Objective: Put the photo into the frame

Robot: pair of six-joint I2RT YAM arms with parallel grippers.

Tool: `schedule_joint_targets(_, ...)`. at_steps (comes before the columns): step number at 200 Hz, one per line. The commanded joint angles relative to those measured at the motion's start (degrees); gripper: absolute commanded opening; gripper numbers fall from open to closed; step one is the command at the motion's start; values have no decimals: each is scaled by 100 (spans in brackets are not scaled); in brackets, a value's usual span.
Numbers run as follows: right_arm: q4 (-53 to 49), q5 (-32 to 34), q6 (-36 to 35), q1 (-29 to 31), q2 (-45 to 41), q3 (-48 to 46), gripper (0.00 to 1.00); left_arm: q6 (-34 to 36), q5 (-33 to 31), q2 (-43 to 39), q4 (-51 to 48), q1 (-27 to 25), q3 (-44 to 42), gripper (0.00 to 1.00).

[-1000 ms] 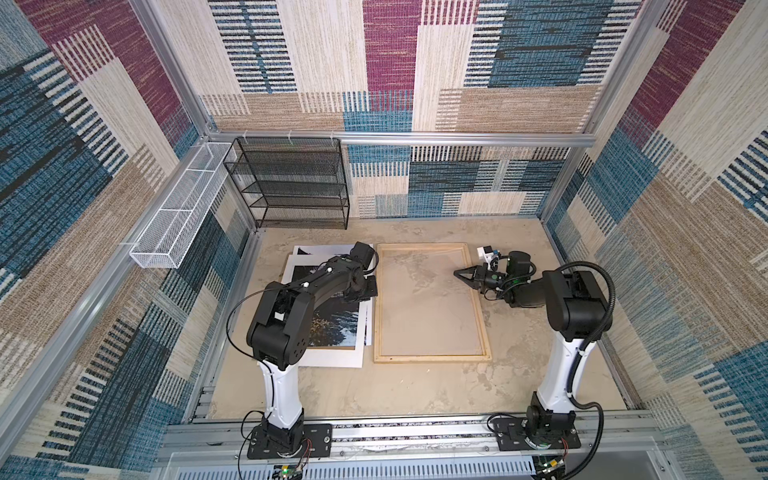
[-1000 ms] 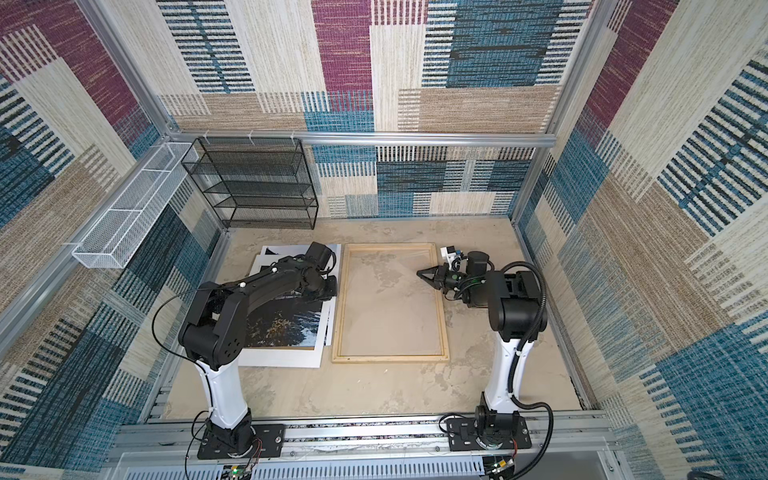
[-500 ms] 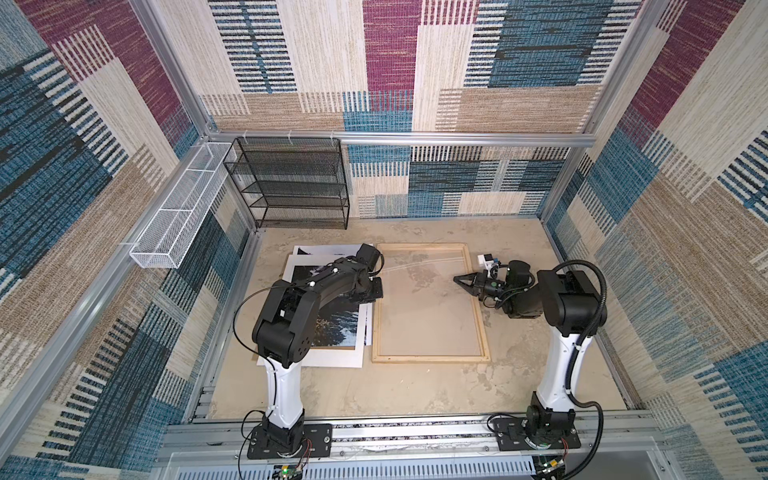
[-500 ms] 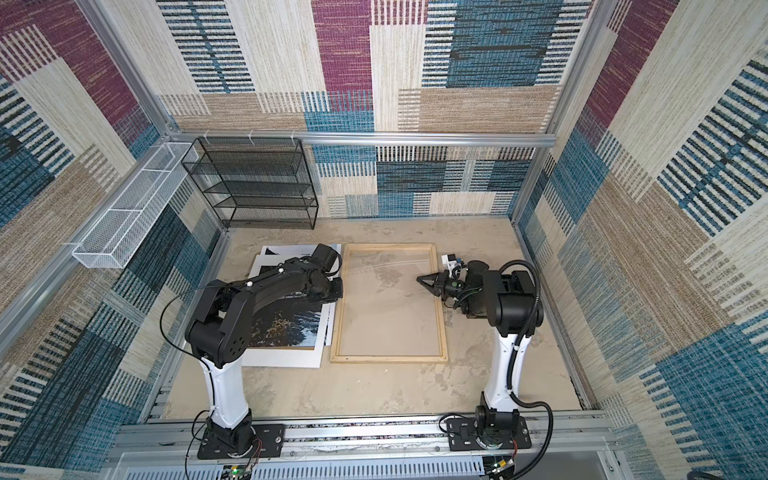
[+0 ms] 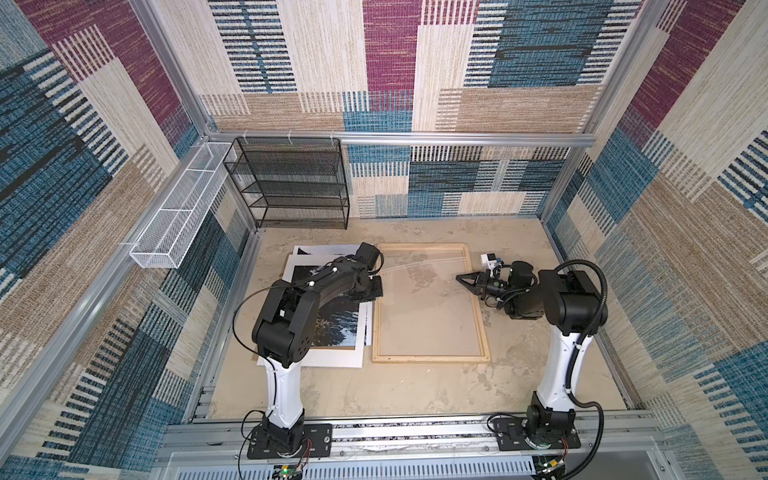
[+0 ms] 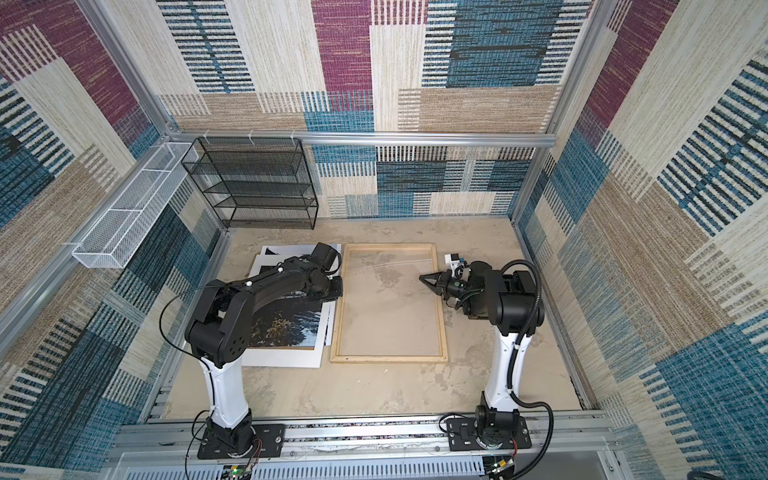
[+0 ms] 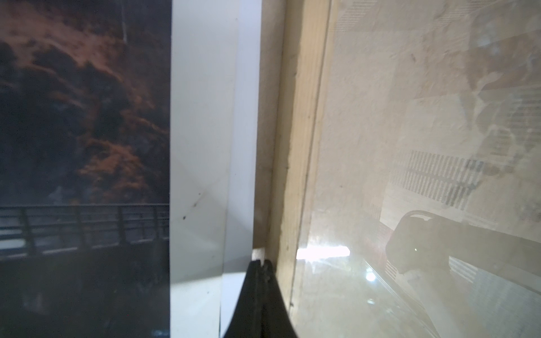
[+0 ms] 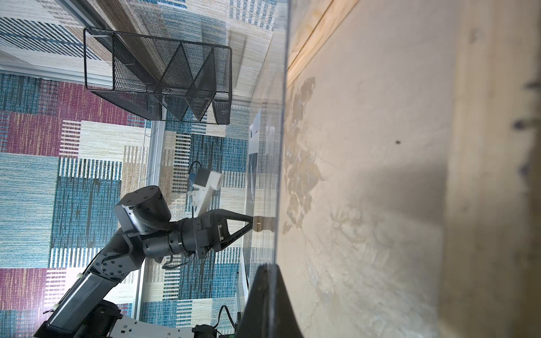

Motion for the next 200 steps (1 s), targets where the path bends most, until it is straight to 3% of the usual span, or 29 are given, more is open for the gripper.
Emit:
schedule_joint_targets(1,305,-53,62,-16,54,75,0,-47,171,-9,2,3,54,3)
schedule_joint_targets(126,19,-216,-72,-124,156,253,0,86,298,134,-40,-42,185,4)
schedule_joint_targets(200,-171,-195,-124,-132,34,191,0,95,289,178,-47,-50,230,13)
